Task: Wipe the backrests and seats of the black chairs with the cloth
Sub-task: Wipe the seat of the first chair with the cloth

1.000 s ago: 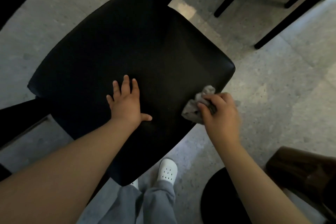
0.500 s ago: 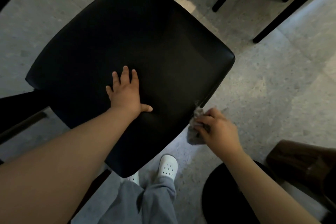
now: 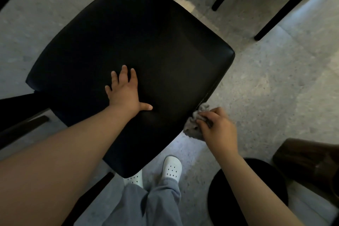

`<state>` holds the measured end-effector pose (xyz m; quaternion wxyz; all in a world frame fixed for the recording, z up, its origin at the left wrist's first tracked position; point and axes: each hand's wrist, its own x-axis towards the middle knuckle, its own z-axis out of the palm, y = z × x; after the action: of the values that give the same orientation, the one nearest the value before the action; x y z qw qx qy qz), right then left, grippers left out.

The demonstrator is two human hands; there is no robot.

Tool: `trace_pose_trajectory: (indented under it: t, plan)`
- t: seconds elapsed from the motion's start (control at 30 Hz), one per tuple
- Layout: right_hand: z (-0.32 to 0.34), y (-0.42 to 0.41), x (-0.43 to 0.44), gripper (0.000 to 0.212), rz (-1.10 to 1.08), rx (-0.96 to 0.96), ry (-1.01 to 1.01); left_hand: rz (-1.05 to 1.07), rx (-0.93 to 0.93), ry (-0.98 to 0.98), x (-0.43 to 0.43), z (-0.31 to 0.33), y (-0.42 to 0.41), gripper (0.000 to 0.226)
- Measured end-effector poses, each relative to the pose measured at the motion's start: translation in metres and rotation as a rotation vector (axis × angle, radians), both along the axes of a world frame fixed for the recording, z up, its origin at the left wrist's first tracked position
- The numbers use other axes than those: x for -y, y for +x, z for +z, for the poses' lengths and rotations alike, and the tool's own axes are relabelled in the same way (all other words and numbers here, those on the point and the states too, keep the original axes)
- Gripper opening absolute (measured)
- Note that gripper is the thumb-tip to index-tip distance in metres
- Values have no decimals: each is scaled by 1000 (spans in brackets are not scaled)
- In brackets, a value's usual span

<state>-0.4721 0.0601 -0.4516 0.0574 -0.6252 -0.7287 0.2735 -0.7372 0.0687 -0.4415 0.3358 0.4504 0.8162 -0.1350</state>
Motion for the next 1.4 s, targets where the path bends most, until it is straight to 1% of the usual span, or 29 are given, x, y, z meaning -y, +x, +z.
trace_pose_trajectory:
  t: [0.07, 0.2, 0.3, 0.37, 0.43, 0.47, 0.5, 0.57, 0.63, 0.73, 0.87, 0.93, 1.0, 1.1, 1.13, 1.27, 1.33, 1.4]
  plan:
    - [9, 5, -1, 19, -41, 3, 20, 3, 11, -2, -1, 2, 0, 130]
    - [22, -16, -46, 25, -148, -110, 137, -1, 30, 7, 2, 5, -1, 130]
    - [13, -32, -85, 28, -166, -83, 182, -27, 36, 72, 11, 9, 2, 124]
    - [0, -33, -83, 28, -138, -74, 116, -102, 59, 183, 21, 15, 11, 114]
    - [-10, -22, -57, 24, -134, -138, 42, -178, 135, 224, 28, 22, 24, 107]
    - [-14, -12, -41, 20, -126, -144, 4, -196, 165, 212, 30, 23, 29, 106]
    - [-17, 0, -23, 17, -94, -101, -39, -204, 179, 175, 31, 23, 34, 109]
    - [-19, 24, 9, 15, -36, 39, -110, -224, 153, 80, 31, 21, 41, 118]
    - [-15, 40, 20, 19, -145, 62, -137, -256, 82, 55, 32, 14, 47, 121]
    - [-8, 40, 0, 26, -292, 15, -89, -248, 35, 60, 33, 8, 52, 120]
    - [1, 15, -61, 30, -448, -164, 18, -245, 19, 64, 33, 5, 53, 120]
    - [-1, -2, -87, 32, -491, -229, 32, -247, 9, 63, 33, 3, 53, 120]
    - [-7, -19, -96, 34, -469, -241, 15, -249, 0, 69, 34, 2, 54, 120]
    - [-13, -32, -65, 29, -427, -244, 6, -255, 0, 71, 34, 1, 53, 121]
    - [-13, -31, -46, 27, -382, -259, -7, -252, 1, 70, 34, 1, 53, 121]
    - [-6, -18, 22, 16, -150, -286, -164, -247, 2, 59, 33, 2, 53, 120]
    - [-3, -7, 23, 16, -205, -289, -162, -251, -11, 63, 34, 1, 54, 120]
    - [-2, 2, 0, 20, -346, -294, -81, -250, -9, 68, 34, 1, 53, 120]
